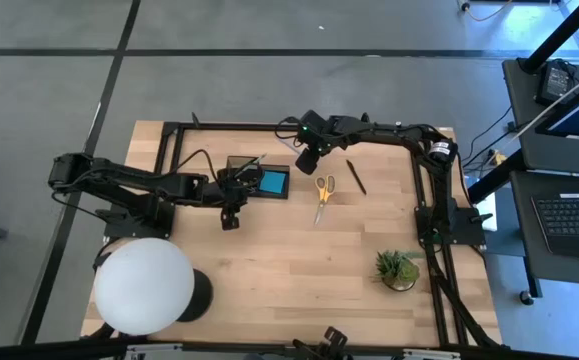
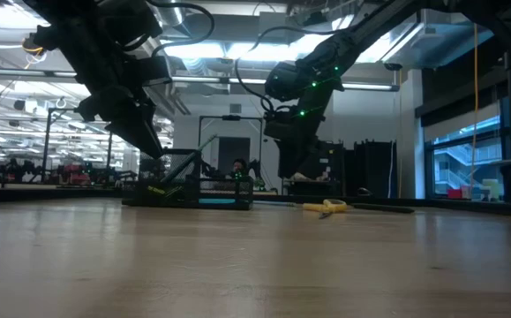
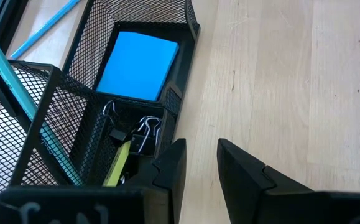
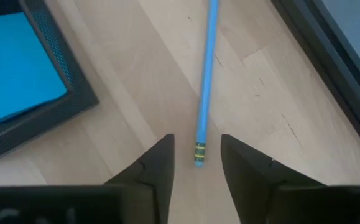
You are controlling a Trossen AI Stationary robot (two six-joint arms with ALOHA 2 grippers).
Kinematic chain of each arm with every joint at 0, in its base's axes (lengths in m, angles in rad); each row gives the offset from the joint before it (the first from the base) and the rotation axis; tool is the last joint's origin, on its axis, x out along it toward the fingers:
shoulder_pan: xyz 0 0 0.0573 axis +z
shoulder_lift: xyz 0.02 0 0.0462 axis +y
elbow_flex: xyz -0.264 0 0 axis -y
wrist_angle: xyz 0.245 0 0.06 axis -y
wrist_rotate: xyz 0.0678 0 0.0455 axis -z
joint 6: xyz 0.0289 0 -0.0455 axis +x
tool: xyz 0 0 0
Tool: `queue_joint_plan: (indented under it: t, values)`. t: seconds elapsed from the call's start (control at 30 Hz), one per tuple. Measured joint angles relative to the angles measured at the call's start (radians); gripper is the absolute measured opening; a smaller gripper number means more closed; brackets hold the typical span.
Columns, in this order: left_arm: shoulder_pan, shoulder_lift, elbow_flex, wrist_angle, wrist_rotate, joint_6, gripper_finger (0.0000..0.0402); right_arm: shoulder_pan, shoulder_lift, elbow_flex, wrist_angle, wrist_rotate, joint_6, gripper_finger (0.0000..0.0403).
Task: Pick and place office supplies into organizer
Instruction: Put the blue pencil into the black desk organizer
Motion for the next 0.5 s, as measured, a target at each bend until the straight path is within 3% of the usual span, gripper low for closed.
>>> queue_joint_plan:
  t: [0.27,0.5]
  values:
    - [0.000,0.000,0.000,0.000,0.000,0.000,0.0086,0.000,0.000,0.000,0.008,0.000,-0.001,0.0204]
    - [0.000,0.000,0.000,0.000,0.000,0.001,0.0086,0.000,0.000,0.000,-0.008,0.000,0.027,0.0216]
